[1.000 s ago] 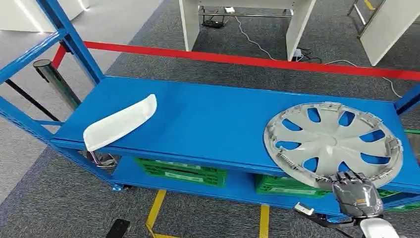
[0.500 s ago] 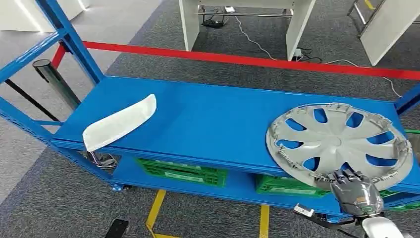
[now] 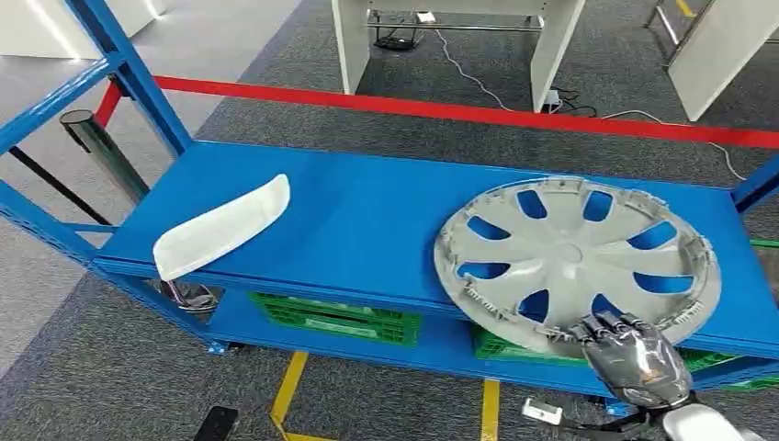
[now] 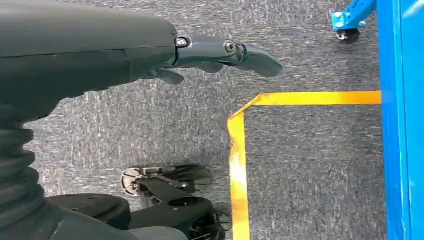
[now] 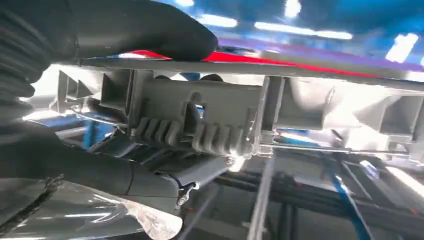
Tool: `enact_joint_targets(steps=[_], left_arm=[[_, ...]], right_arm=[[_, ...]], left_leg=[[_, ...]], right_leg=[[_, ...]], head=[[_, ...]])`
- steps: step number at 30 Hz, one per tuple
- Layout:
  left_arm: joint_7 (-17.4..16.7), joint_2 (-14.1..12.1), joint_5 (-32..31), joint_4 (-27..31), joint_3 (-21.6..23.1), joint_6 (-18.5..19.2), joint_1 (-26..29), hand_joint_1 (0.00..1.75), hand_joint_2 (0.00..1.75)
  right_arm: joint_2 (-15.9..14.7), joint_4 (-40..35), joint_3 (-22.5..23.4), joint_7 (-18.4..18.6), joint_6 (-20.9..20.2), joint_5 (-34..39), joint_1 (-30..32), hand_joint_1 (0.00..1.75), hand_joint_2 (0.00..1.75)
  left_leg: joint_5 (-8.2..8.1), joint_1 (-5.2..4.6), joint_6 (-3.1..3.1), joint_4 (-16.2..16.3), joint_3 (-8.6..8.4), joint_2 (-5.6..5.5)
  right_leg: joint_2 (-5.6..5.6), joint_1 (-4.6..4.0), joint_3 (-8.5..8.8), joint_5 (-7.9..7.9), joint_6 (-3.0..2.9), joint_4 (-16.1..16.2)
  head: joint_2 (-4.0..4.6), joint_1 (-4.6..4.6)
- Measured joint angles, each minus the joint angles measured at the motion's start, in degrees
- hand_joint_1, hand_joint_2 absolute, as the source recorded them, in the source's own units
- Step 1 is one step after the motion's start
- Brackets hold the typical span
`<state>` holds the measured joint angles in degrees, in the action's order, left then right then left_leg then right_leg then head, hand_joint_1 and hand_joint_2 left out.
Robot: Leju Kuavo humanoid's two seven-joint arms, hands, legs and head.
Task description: Take the parts from the cabinet and place them on the table.
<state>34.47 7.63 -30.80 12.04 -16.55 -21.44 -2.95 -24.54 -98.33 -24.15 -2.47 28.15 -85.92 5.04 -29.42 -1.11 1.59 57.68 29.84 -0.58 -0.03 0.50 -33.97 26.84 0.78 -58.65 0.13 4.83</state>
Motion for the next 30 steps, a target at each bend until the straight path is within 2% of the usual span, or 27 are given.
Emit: enact_joint_targets(steps=[3, 4, 5, 10, 11, 12, 15, 16, 21, 24, 30], left_arm=[[0.0, 0.0, 0.0, 0.0, -0.1, 0.0, 0.0, 0.00, 1.75], [0.0, 0.0, 0.0, 0.0, -0.2, 0.0, 0.0, 0.00, 1.75], [0.0, 0.0, -0.1, 0.0, -0.3, 0.0, 0.0, 0.00, 1.75], [0.0, 0.0, -0.7, 0.0, -0.6, -0.4, 0.0, 0.00, 1.75], [0.0, 0.0, -0.9, 0.0, -0.6, -0.5, 0.0, 0.00, 1.75], [0.0, 0.0, -0.9, 0.0, -0.6, -0.7, 0.1, 0.00, 1.75], [0.5, 0.0, -0.9, 0.0, -0.7, -0.7, 0.1, 0.00, 1.75], [0.6, 0.0, -0.9, 0.0, -0.7, -0.7, 0.1, 0.00, 1.75], [1.6, 0.2, -0.4, 0.0, -1.0, 0.0, 0.1, 0.00, 1.75], [-0.2, 0.3, -1.1, 0.0, -1.2, -0.4, 0.1, 0.00, 1.75], [-0.3, 0.4, -1.4, 0.0, -1.2, -1.0, 0.1, 0.00, 1.75]], right_arm=[[-0.4, -1.7, -1.0, -0.5, 0.0, 0.1, -0.1, 1.47, 1.75], [-0.4, -2.1, -1.3, -0.6, 0.0, 0.1, -0.1, 1.40, 1.75], [-0.6, -2.5, -1.6, -0.7, 0.0, 0.3, -0.2, 1.43, 1.75], [-2.4, -5.4, -3.9, -1.7, -0.2, 2.0, -2.3, 1.38, 1.75], [-2.8, -6.0, -4.4, -1.7, -0.3, 2.4, -2.8, 1.45, 1.75], [-3.1, -6.5, -4.8, -1.8, -0.5, 2.7, -3.2, 1.40, 1.75], [-4.0, -7.6, -5.9, -1.8, -0.9, 3.1, -4.1, 1.48, 1.75], [-4.2, -7.9, -6.1, -1.8, -0.9, 3.3, -4.3, 1.43, 1.75], [-5.2, -8.9, -8.1, -1.6, -1.1, 3.8, -5.5, 1.43, 1.75], [-5.5, -9.1, -9.1, -1.2, -1.0, 3.5, -5.8, 1.43, 1.75], [-5.7, -9.1, -10.6, -1.1, -1.0, 3.0, -5.9, 1.43, 1.75]], left_leg=[[0.00, 0.00, 0.00, 0.0, 0.01, -0.01], [0.00, 0.00, 0.00, 0.0, 0.03, -0.01], [0.00, 0.00, 0.00, 0.0, 0.03, -0.01], [0.00, -0.01, 0.00, 0.0, 0.03, 0.00], [0.00, -0.01, 0.00, 0.0, 0.02, -0.01], [0.00, -0.01, 0.00, 0.0, 0.02, -0.02], [0.00, -0.01, 0.00, 0.0, 0.03, -0.04], [0.00, -0.01, 0.00, 0.0, 0.03, -0.04], [0.00, -0.01, 0.00, 0.0, 0.02, -0.03], [0.00, -0.01, 0.00, 0.0, 0.03, -0.04], [0.00, -0.01, 0.00, 0.0, 0.03, -0.03]], right_leg=[[0.03, 0.00, 0.00, 0.00, 0.01, 0.0], [0.03, 0.00, 0.00, 0.00, 0.01, 0.0], [0.03, 0.01, 0.00, 0.00, 0.01, 0.0], [0.01, 0.01, 0.00, 0.00, 0.01, 0.0], [0.02, 0.01, 0.00, 0.00, 0.01, 0.0], [0.04, 0.01, 0.00, 0.00, 0.01, 0.0], [0.07, 0.01, 0.00, 0.00, 0.01, 0.0], [0.06, 0.01, 0.00, 0.00, 0.01, 0.0], [0.05, 0.01, -0.01, 0.00, 0.01, 0.0], [0.06, 0.01, -0.01, 0.01, 0.02, 0.0], [0.05, 0.01, -0.01, 0.01, 0.02, 0.0]], head=[[0.00, 0.00], [0.00, 0.00], [0.00, 0.00], [0.00, 0.00], [0.00, 0.00], [0.00, 0.02], [0.00, 0.02], [0.00, 0.00], [0.00, 0.00], [0.00, 0.00], [0.00, 0.00]])
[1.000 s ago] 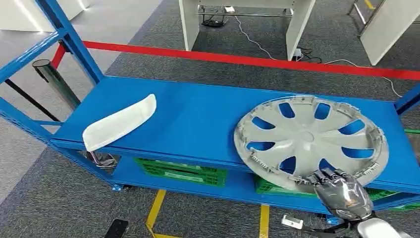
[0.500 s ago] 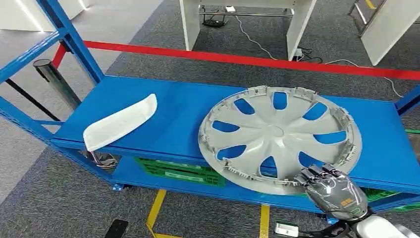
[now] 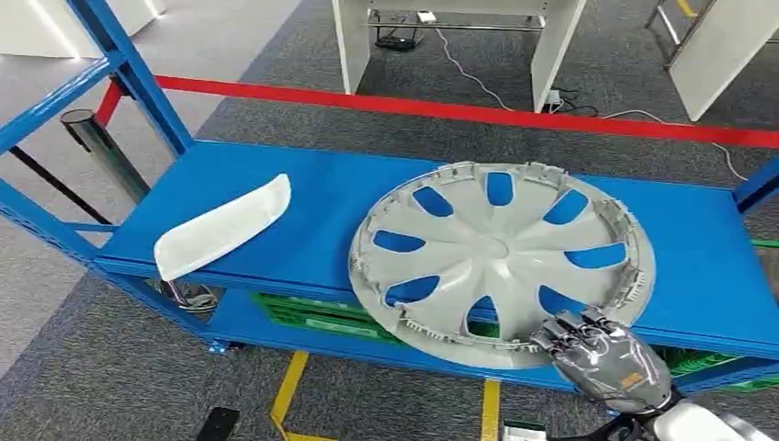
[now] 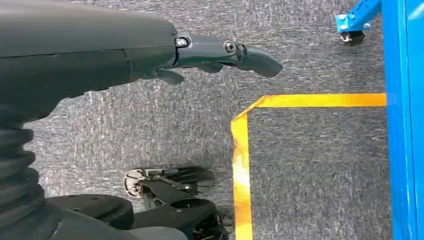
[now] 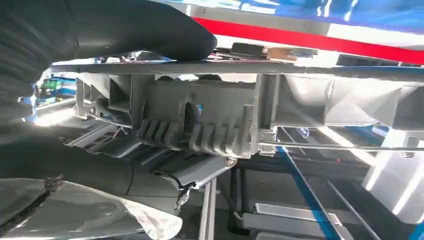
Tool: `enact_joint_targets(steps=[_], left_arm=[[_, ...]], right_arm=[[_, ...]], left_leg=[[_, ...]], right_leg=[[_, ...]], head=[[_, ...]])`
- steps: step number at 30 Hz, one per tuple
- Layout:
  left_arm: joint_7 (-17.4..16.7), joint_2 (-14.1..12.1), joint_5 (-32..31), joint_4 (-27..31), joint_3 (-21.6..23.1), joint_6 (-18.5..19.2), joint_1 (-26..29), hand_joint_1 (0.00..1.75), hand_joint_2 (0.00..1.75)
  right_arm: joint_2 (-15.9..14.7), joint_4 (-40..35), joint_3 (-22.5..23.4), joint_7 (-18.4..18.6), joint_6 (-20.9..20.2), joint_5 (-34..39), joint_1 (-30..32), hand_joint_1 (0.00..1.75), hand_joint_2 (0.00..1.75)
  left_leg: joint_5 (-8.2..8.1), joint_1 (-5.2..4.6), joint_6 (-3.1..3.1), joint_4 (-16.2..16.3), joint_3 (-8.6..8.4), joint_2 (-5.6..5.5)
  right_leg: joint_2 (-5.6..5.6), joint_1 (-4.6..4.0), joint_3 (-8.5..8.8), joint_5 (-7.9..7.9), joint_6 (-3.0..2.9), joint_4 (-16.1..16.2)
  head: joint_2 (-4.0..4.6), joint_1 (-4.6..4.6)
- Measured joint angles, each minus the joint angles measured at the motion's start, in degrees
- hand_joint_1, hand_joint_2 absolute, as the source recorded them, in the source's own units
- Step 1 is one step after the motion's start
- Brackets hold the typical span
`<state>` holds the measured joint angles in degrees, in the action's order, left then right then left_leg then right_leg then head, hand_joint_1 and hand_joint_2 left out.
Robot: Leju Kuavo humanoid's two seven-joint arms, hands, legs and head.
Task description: Take the parts from the cabinet and place them on the table.
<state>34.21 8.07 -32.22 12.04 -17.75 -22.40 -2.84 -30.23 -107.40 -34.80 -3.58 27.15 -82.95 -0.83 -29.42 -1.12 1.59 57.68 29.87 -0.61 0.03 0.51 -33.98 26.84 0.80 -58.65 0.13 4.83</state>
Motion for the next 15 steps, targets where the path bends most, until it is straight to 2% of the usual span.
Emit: enact_joint_targets(steps=[15], left_arm=[[-0.2, 0.0, -0.2, 0.0, -0.1, -0.4, 0.0, 0.00, 1.75]], right_arm=[[-0.4, -0.1, -1.2, 0.0, 0.1, 0.1, -0.1, 1.43, 1.75]], left_leg=[[0.00, 0.00, 0.00, 0.0, 0.00, 0.00]], right_leg=[[0.00, 0.00, 0.00, 0.00, 0.00, 0.0]], head=[[0.00, 0.00]])
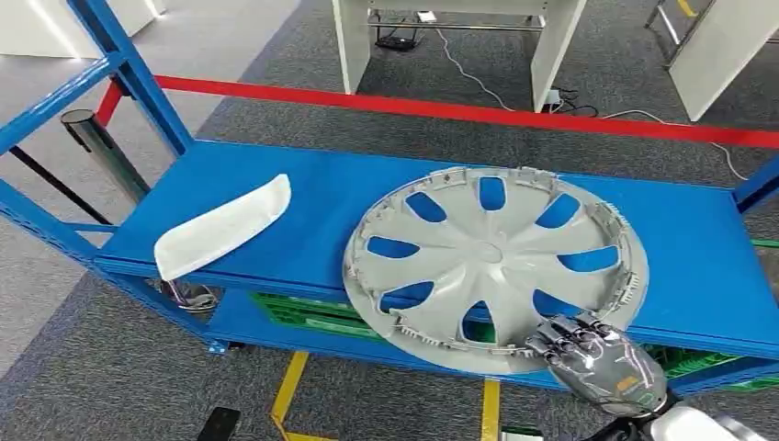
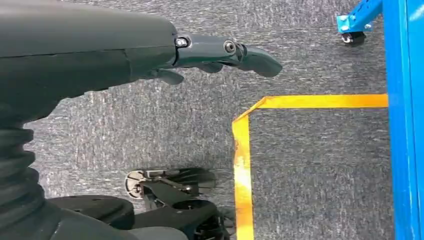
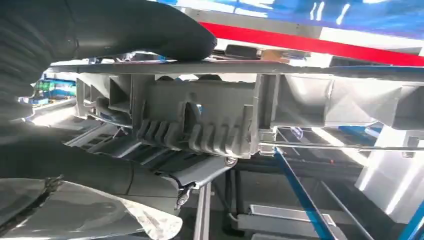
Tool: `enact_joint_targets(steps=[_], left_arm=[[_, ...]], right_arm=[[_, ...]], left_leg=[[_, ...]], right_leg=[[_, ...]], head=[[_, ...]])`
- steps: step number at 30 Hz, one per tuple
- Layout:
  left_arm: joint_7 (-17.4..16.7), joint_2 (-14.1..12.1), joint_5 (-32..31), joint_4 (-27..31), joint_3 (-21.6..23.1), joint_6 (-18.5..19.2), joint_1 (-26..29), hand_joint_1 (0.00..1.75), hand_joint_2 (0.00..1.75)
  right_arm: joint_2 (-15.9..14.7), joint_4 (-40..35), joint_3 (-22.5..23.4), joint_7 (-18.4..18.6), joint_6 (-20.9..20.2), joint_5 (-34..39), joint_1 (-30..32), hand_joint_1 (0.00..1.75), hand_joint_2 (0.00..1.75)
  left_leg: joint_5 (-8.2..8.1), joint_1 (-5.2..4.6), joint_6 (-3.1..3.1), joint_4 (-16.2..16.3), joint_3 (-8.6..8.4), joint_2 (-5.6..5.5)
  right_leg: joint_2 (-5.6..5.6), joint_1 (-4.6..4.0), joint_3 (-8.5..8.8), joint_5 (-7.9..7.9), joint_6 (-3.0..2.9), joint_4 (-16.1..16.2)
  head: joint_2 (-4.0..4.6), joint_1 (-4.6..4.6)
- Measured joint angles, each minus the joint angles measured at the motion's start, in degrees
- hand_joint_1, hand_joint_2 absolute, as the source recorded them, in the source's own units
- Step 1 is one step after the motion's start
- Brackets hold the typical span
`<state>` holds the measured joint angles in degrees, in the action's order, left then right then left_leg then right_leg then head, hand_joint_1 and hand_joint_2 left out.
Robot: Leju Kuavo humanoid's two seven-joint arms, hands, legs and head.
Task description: Take the parts from the cabinet and place them on the table.
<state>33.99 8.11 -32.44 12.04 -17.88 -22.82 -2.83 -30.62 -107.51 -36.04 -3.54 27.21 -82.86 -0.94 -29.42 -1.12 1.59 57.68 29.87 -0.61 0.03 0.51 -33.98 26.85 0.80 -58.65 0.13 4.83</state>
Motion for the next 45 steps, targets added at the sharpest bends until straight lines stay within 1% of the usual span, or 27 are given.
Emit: enact_joint_targets(steps=[5, 9, 16, 21, 27, 36, 38, 39, 40, 41, 42, 43, 44, 45], left_arm=[[-0.1, 0.0, 0.0, 0.0, -0.1, 0.0, 0.0, 0.00, 1.75], [-0.9, 0.0, 0.0, 0.0, -0.3, -0.2, 0.0, 0.00, 1.75], [-2.8, -0.1, 0.3, 0.0, -1.1, -0.2, 0.1, 0.00, 1.75], [-3.5, -0.1, 0.2, 0.0, -1.1, -0.1, 0.2, 0.00, 1.75], [-3.9, -0.1, 0.1, 0.0, -1.1, 0.4, 0.2, 0.00, 1.75], [-3.6, -0.1, 0.0, 0.0, -1.2, 0.5, 0.2, 0.00, 1.75], [-4.4, -0.1, 0.2, 0.0, -1.6, 0.3, 0.2, 0.00, 1.75], [-5.9, -0.2, 0.3, 0.0, -1.9, 0.1, 0.1, 0.00, 1.75], [-7.7, -0.1, 0.4, 0.0, -2.2, -0.1, 0.1, 0.00, 1.75], [-8.7, 0.0, 0.4, 0.0, -2.4, -0.3, 0.0, 0.00, 1.75], [-9.1, 0.1, 0.4, 0.0, -2.5, -0.5, 0.0, 0.00, 1.75], [-9.2, 0.2, 0.3, 0.0, -2.5, -0.5, -0.1, 0.00, 1.75], [-9.2, 0.2, 0.3, 0.0, -2.6, -0.5, -0.1, 0.00, 1.75], [-9.2, 0.3, 0.3, 0.0, -2.6, -0.5, -0.1, 0.00, 1.75]], right_arm=[[0.0, 0.0, -0.2, 0.0, 0.1, 0.0, 0.0, 1.43, 1.75], [0.0, -0.4, -0.2, 0.5, 0.3, -0.3, 0.3, 1.43, 1.75], [-0.8, -2.4, -0.2, 0.8, 1.5, 0.6, 3.2, 1.43, 1.75], [-1.6, -4.2, -0.2, 0.1, 1.5, 2.0, 4.8, 1.43, 1.75], [-2.0, -5.4, -0.7, -0.7, 1.6, 2.1, 5.9, 1.43, 1.75], [-2.1, -5.7, -0.9, -1.2, 1.8, 2.5, 6.1, 1.43, 1.75], [-2.1, -5.7, -0.9, -1.2, 1.9, 2.5, 6.1, 1.43, 1.75], [-2.1, -5.7, -0.9, -1.2, 1.8, 2.4, 6.1, 1.43, 1.75], [-2.1, -5.7, -1.1, -1.2, 1.8, 2.1, 6.0, 1.43, 1.75], [-2.1, -5.7, -1.2, -1.2, 1.8, 1.9, 5.9, 1.43, 1.75], [-2.0, -5.7, -1.2, -1.2, 1.8, 1.7, 6.1, 1.43, 1.75], [-2.0, -5.7, -1.3, -1.2, 1.8, 1.6, 5.9, 1.43, 1.75], [-2.0, -5.6, -1.4, -1.1, 1.8, 1.5, 5.8, 1.43, 1.75], [-2.0, -5.6, -1.6, -1.1, 1.8, 1.4, 5.8, 1.43, 1.75]], left_leg=[[0.00, 0.00, 0.00, 0.0, 0.00, 0.00], [0.00, 0.00, 0.00, 0.0, -0.02, 0.00], [-0.03, 0.00, 0.02, 0.0, 0.00, 0.00], [-0.05, 0.00, 0.02, 0.0, 0.02, 0.01], [-0.05, 0.00, 0.03, 0.0, 0.01, 0.01], [-0.05, 0.00, 0.03, 0.0, 0.01, 0.01], [-0.05, 0.00, 0.03, 0.0, 0.01, 0.01], [-0.25, -0.32, 0.39, 0.4, 0.07, 0.02], [0.17, -0.29, 0.97, -0.1, -0.02, 0.00], [0.92, -0.08, 1.33, -1.6, -0.50, 0.02], [1.82, 0.43, 1.20, -3.1, -1.66, 0.35], [2.26, 0.60, 1.63, -3.9, -1.96, 0.29], [2.36, 0.75, 1.65, -3.9, -1.88, 0.31], [2.27, 0.85, 1.57, -3.9, -1.89, 0.32]], right_leg=[[0.00, 0.00, 0.00, 0.00, 0.00, 0.0], [0.00, 0.00, -0.01, 0.00, 0.00, 0.0], [0.00, 0.00, -0.03, 0.02, 0.02, 0.0], [-0.01, 0.00, -0.03, 0.02, 0.03, 0.0], [-0.01, 0.00, -0.03, 0.02, 0.03, 0.0], [-0.02, 0.00, -0.03, 0.02, 0.03, 0.0], [-0.02, 0.00, -0.03, 0.02, 0.03, 0.0], [0.04, 0.35, 0.09, -0.36, 0.56, 0.5], [0.02, 0.33, 0.27, -0.66, 0.86, 1.0], [-0.02, 0.02, 0.66, -0.87, 1.12, 1.4], [-0.04, 0.02, 0.18, -0.21, 0.98, 1.1], [-0.15, 0.02, -0.95, 1.41, 1.11, -1.1], [-0.12, 0.12, -2.69, 3.22, 1.43, -5.0], [-0.11, 0.40, -4.98, 5.08, 1.73, -9.9]], head=[[0.00, 0.00], [0.00, 0.02], [0.00, 0.00], [0.00, 0.00], [0.00, 0.00], [0.00, 0.00], [0.00, 0.00], [0.00, 0.00], [0.00, 0.04], [0.00, 0.11], [0.00, -0.02], [0.00, -0.39], [0.00, -0.48], [0.00, -0.46]])
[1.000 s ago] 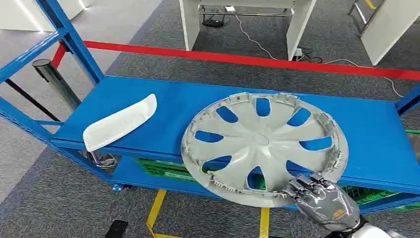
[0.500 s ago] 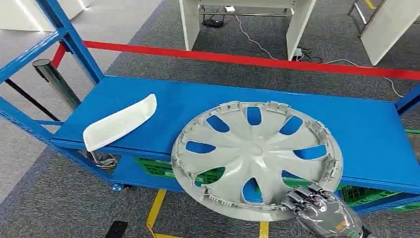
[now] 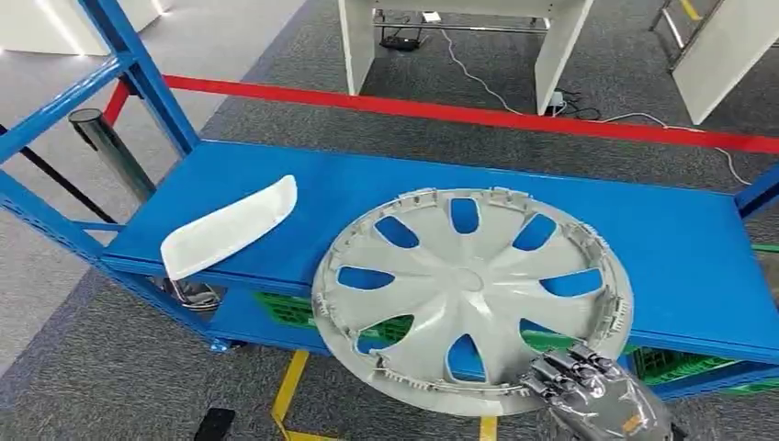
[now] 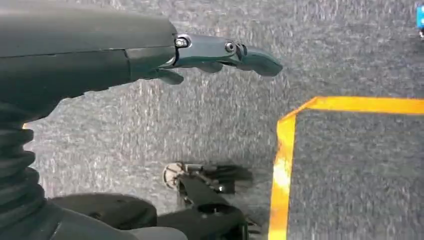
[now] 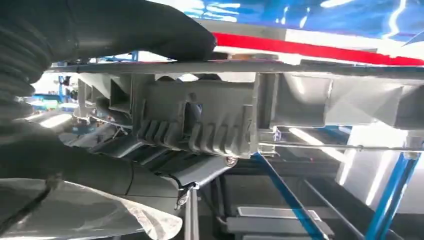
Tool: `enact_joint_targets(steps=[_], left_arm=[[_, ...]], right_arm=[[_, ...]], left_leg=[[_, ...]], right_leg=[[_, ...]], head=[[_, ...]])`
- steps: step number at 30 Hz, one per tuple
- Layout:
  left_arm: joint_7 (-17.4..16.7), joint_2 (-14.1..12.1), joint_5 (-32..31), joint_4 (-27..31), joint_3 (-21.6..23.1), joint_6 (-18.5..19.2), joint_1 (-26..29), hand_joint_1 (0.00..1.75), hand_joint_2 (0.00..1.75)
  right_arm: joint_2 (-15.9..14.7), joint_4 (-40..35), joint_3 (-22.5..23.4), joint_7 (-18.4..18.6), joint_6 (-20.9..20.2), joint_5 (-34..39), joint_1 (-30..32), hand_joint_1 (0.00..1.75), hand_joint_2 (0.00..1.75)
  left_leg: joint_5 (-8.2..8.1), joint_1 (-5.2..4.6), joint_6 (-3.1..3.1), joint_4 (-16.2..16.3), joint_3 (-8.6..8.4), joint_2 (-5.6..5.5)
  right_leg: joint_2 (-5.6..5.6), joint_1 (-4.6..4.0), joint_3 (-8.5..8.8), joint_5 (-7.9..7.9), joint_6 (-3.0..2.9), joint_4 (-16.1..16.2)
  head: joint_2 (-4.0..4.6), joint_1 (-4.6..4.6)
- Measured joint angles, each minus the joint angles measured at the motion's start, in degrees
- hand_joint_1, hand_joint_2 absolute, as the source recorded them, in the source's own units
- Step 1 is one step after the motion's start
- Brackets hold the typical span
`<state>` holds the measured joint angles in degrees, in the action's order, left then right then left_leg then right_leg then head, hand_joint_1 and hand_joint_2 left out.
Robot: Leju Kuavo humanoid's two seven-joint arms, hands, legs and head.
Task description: Take the parts from the cabinet and place them on the table.
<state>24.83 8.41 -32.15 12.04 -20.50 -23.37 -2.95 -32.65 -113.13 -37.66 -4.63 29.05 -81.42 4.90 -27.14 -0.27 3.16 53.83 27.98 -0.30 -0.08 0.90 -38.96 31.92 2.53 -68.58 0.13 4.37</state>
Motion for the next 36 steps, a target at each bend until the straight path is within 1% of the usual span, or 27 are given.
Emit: enact_joint_targets(steps=[1, 2, 3, 5, 6, 7, 8, 10, 12, 13, 16, 17, 18, 19, 20, 21, 22, 23, 26, 27, 28, 29, 31, 32, 33, 34, 36], left_arm=[[0.0, 0.1, -0.1, 0.0, -0.1, 0.0, 0.0, 0.00, 1.75], [0.0, 0.1, -0.1, 0.0, -0.2, 0.0, 0.0, 0.00, 1.75], [0.1, 0.2, -0.1, 0.0, -0.2, -0.1, 0.0, 0.00, 1.75], [0.1, 0.2, -0.1, 0.0, -0.3, -0.1, 0.0, 0.00, 1.75], [0.1, 0.2, -0.1, 0.0, -0.4, -0.1, 0.0, 0.00, 1.75], [0.1, -0.4, -0.1, 0.0, -0.7, -0.1, -0.2, 0.00, 1.75], [0.1, -0.1, -0.2, 0.0, -0.9, -0.1, -0.3, 0.00, 1.75], [0.1, -0.1, -0.2, 0.0, -1.0, -0.1, -0.4, 0.00, 1.75], [0.1, -0.1, -0.2, 0.0, -1.2, -0.1, -0.4, 0.00, 1.75], [0.1, -0.1, -0.2, 0.0, -1.2, -0.1, -0.4, 0.00, 1.75], [0.1, -0.1, -0.2, 0.0, -1.3, -0.1, -0.4, 0.00, 1.75], [0.1, -0.1, -0.2, 0.0, -1.3, -0.1, -0.4, 0.00, 1.75], [0.1, -0.1, -0.2, 0.0, -1.3, 0.0, -0.4, 0.00, 1.75], [0.1, -0.1, -0.2, 0.0, -1.3, 0.0, -0.4, 0.00, 1.75], [0.1, -0.1, -0.2, 0.0, -1.3, 0.0, -0.4, 0.00, 1.75], [0.1, -0.1, -0.2, 0.0, -1.3, 0.0, -0.4, 0.00, 1.75], [0.1, -0.3, -0.2, 0.0, -1.3, -0.2, -0.6, 0.00, 1.75], [0.1, -0.3, -0.2, 0.0, -1.3, -0.3, -0.7, 0.00, 1.75], [0.3, -0.2, -0.2, 0.0, -1.3, -0.3, -0.7, 0.00, 1.75], [0.3, 0.0, -0.3, 0.0, -1.3, -0.3, -0.6, 0.00, 1.75], [0.4, 0.0, -0.2, 0.0, -1.3, -0.3, -0.7, 0.00, 1.75], [0.5, 0.0, -0.2, 0.0, -1.4, -0.3, -0.7, 0.00, 1.75], [0.6, 0.1, -0.3, 0.0, -1.4, -0.2, -0.7, 0.00, 1.75], [0.6, 0.2, -0.3, 0.0, -1.4, -0.2, -0.6, 0.00, 1.75], [0.7, 0.2, -0.2, 0.0, -1.4, -0.2, -0.6, 0.00, 1.75], [0.7, 0.2, -0.3, 0.0, -1.4, -0.1, -0.6, 0.00, 1.75], [0.7, 0.3, -0.3, 0.0, -1.5, 0.0, -0.6, 0.00, 1.75]], right_arm=[[0.0, 0.0, -0.1, 0.0, 0.0, 0.0, 0.1, 1.43, 1.75], [0.0, 0.0, -0.1, 0.0, 0.0, 0.0, 0.2, 1.43, 1.75], [0.0, 0.1, -0.1, 0.1, 0.0, 0.0, 0.2, 1.43, 1.75], [0.0, 0.1, -0.1, 0.3, 0.0, 0.0, 0.1, 1.43, 1.75], [0.0, 0.1, -0.1, 0.3, 0.0, 0.2, 0.0, 1.43, 1.75], [0.2, 0.4, -0.3, 0.3, 0.1, 0.3, -0.3, 1.43, 1.75], [0.2, 0.4, -0.3, 0.4, 0.2, 0.3, -0.4, 1.43, 1.75], [0.3, 0.5, -0.5, 0.4, 0.2, 0.3, -0.4, 1.43, 1.75], [0.3, 0.7, -0.5, 0.5, 0.2, 0.3, -0.4, 1.43, 1.75], [0.2, 0.7, -0.4, 0.5, 0.2, 0.4, -0.5, 1.43, 1.75], [0.3, 0.7, -0.5, 0.5, 0.2, 0.4, -0.6, 1.43, 1.75], [0.3, 0.7, -0.5, 0.5, 0.2, 0.4, -0.6, 1.43, 1.75], [0.3, 0.7, -0.5, 0.5, 0.2, 0.3, -0.6, 1.43, 1.75], [0.3, 0.7, -0.5, 0.5, 0.2, 0.3, -0.6, 1.43, 1.75], [0.3, 0.7, -0.5, 0.5, 0.2, 0.3, -0.6, 1.43, 1.75], [0.3, 0.7, -0.5, 0.5, 0.2, 0.3, -0.6, 1.43, 1.75], [0.3, 0.7, -0.5, 0.5, 0.2, 0.3, -0.6, 1.43, 1.75], [0.3, 0.7, -0.5, 0.5, 0.2, 0.4, -0.7, 1.43, 1.75], [0.3, 0.7, -0.5, 0.5, 0.2, 0.4, -0.8, 1.43, 1.75], [0.3, 0.8, -0.5, 0.4, 0.2, 0.4, -0.8, 1.43, 1.75], [0.3, 0.9, -0.5, 0.3, 0.2, 0.5, -0.8, 1.43, 1.75], [0.3, 0.9, -0.5, 0.3, 0.2, 0.5, -0.9, 1.43, 1.75], [0.3, 0.9, -0.5, 0.3, 0.2, 0.6, -1.0, 1.43, 1.75], [0.3, 1.0, -0.5, 0.3, 0.2, 0.6, -0.9, 1.43, 1.75], [0.3, 1.1, -0.5, 0.2, 0.2, 0.6, -0.9, 1.43, 1.75], [0.3, 1.1, -0.5, 0.2, 0.2, 0.6, -0.9, 1.43, 1.75], [0.3, 1.2, -0.5, 0.2, 0.2, 0.7, -1.0, 1.43, 1.75]], left_leg=[[-0.09, 0.02, -0.13, 0.0, -0.03, 0.01], [-0.17, 0.15, -0.33, 0.2, -0.04, 0.01], [-0.36, 0.41, -0.66, 0.5, -0.03, 0.00], [-1.29, 1.20, -1.77, 1.7, 0.00, -0.14], [-2.18, 1.55, -2.58, 2.9, 0.16, -0.16], [-2.74, 0.98, -3.31, 3.7, 0.99, -0.36], [-2.84, 1.02, -3.49, 4.6, 1.40, -0.40], [-2.65, 0.94, -3.77, 4.5, 1.63, -0.40], [-3.26, 1.21, -4.25, 4.7, 1.68, -0.36], [-5.05, 1.21, -4.39, 6.5, 2.37, -0.14], [-12.13, 1.18, -4.35, 20.2, 8.23, 0.00], [-12.79, 1.09, -4.10, 22.8, 9.24, 0.00], [-12.05, 0.90, -3.66, 22.6, 8.97, 0.00], [-10.09, 0.65, -3.04, 19.8, 7.53, -0.01], [-7.72, 0.26, -2.19, 15.3, 5.16, -0.01], [-5.48, -0.38, -0.91, 9.6, 2.07, -0.01], [-5.16, -1.15, 0.61, 5.5, -0.03, 0.07], [-4.81, -1.12, 0.51, 5.2, 0.11, 0.72], [-3.80, -1.62, 0.29, 4.7, 0.53, 0.58], [-2.38, -0.95, -0.08, 3.3, 0.65, 0.61], [-1.68, -0.84, -0.40, 2.7, 0.81, 0.70], [-1.15, -0.81, 0.02, 2.6, 1.30, 0.73], [-0.32, -0.82, -0.06, 2.7, 2.52, 0.73], [0.07, -0.82, -0.09, 2.7, 3.19, 0.76], [0.44, -0.80, -0.17, 2.9, 3.80, 0.79], [0.79, -0.76, -0.31, 3.0, 4.30, 0.81], [1.11, -0.63, -0.69, 3.3, 4.87, 0.81]], right_leg=[[0.02, 0.32, -1.94, 1.21, 0.33, -3.7], [0.04, 0.59, -3.06, 1.11, 0.66, -5.4], [0.07, 0.83, -2.63, -0.37, 1.04, -4.2], [0.21, 1.49, 1.48, -5.35, 1.89, 4.2], [0.21, 1.83, 3.94, -6.19, 2.76, 9.1], [-0.15, 1.45, 4.68, -4.79, 2.75, 8.8], [-0.46, 1.51, 4.11, -4.85, 0.91, 8.6], [-0.38, 1.38, 3.61, -4.80, 0.17, 7.9], [-0.17, 1.48, 3.24, -4.81, -0.63, 7.7], [-0.11, 1.40, 3.16, -4.87, -1.30, 7.8], [0.22, 0.84, 2.48, -5.28, -1.93, 7.8], [0.27, 0.58, 2.27, -5.43, -2.11, 7.8], [0.29, 0.28, 2.09, -5.61, -2.34, 7.8], [0.29, -0.06, 1.92, -5.82, -2.51, 7.8], [0.28, -0.41, 1.82, -6.07, -2.56, 7.9], [0.27, -0.64, 1.74, -6.37, -2.56, 7.9], [0.32, -0.36, 1.72, -6.65, -2.57, 8.0], [0.32, -0.78, 1.67, -6.91, -2.20, 8.1], [0.67, -0.22, 1.58, -8.00, -1.02, 8.7], [0.64, -0.42, 1.31, -8.14, -0.74, 8.6], [0.37, -0.32, 0.41, -6.60, -0.45, 8.0], [0.25, -0.26, -0.23, -3.75, -0.12, 5.7], [0.23, -0.15, -2.29, 1.74, 0.42, -2.2], [0.23, -0.15, -3.10, 3.27, 0.69, -5.8], [0.24, -0.13, -2.84, 3.08, 0.93, -7.1], [0.26, 0.01, -1.09, 1.62, 1.12, -5.6], [0.35, 0.43, 5.45, -1.92, 1.37, 3.5]], head=[[0.00, 0.02], [0.00, 0.03], [0.00, 0.02], [0.00, 0.00], [0.00, 0.00], [0.00, -0.88], [0.00, -0.96], [0.00, -0.09], [0.00, -0.11], [0.00, 0.02], [0.00, 0.05], [0.00, 0.04], [0.00, 0.04], [0.00, 0.04], [0.00, 0.02], [0.00, 0.04], [0.00, -0.08], [0.00, -0.13], [0.00, 0.18], [0.00, 0.07], [0.00, 0.00], [0.00, -0.09], [0.00, -0.09], [0.00, -0.06], [0.00, -0.11], [0.00, -0.09], [0.00, -0.06]])
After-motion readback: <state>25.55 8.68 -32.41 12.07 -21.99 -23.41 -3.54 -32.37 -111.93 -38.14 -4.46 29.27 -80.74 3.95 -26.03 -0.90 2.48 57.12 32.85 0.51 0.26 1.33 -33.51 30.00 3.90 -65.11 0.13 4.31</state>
